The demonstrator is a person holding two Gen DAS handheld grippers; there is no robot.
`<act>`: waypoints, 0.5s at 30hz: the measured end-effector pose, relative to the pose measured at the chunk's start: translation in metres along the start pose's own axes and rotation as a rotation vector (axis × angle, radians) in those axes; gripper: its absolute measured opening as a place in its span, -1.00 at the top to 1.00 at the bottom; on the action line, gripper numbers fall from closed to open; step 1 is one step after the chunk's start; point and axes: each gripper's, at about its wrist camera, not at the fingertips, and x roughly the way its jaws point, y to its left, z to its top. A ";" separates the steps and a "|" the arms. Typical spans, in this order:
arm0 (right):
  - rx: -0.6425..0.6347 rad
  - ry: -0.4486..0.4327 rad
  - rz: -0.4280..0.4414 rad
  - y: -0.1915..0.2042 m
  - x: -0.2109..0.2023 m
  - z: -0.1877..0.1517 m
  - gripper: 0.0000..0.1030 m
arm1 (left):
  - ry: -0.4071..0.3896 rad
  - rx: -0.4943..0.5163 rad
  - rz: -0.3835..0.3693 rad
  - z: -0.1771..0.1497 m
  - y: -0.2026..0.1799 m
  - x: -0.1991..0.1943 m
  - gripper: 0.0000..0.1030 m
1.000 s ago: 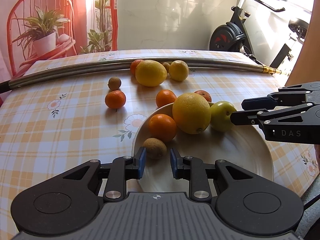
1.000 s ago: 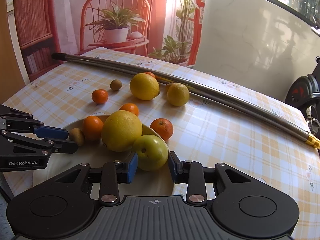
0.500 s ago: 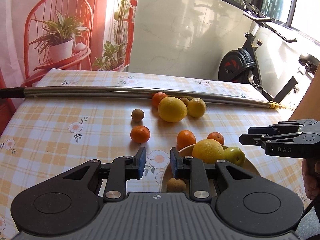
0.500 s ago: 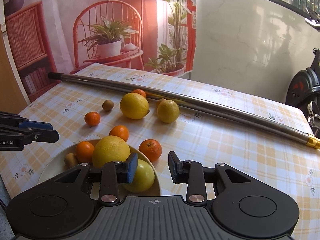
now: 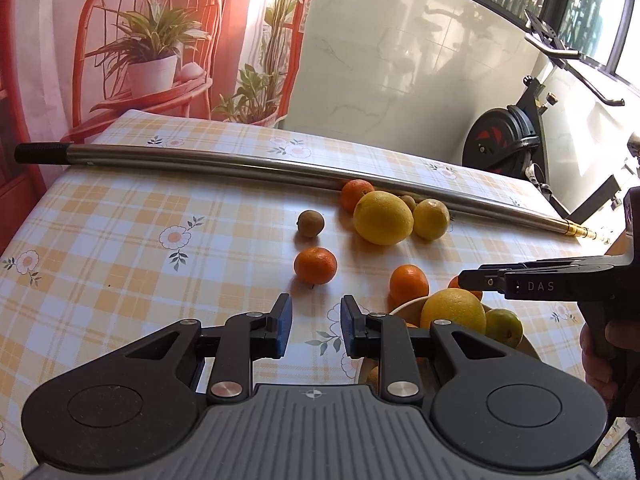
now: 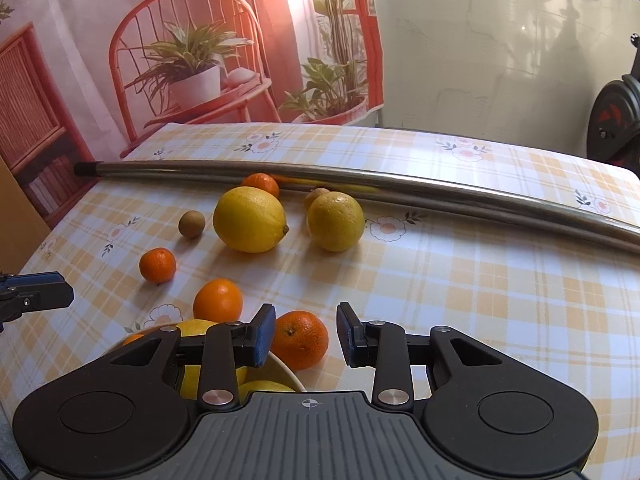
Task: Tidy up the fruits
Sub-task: 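Grasp an orange tangerine with the right tool while the left tool grasps a second brown kiwi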
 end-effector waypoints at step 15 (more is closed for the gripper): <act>0.116 0.050 0.049 -0.009 0.019 -0.005 0.36 | 0.036 -0.047 0.003 -0.001 0.004 0.014 0.47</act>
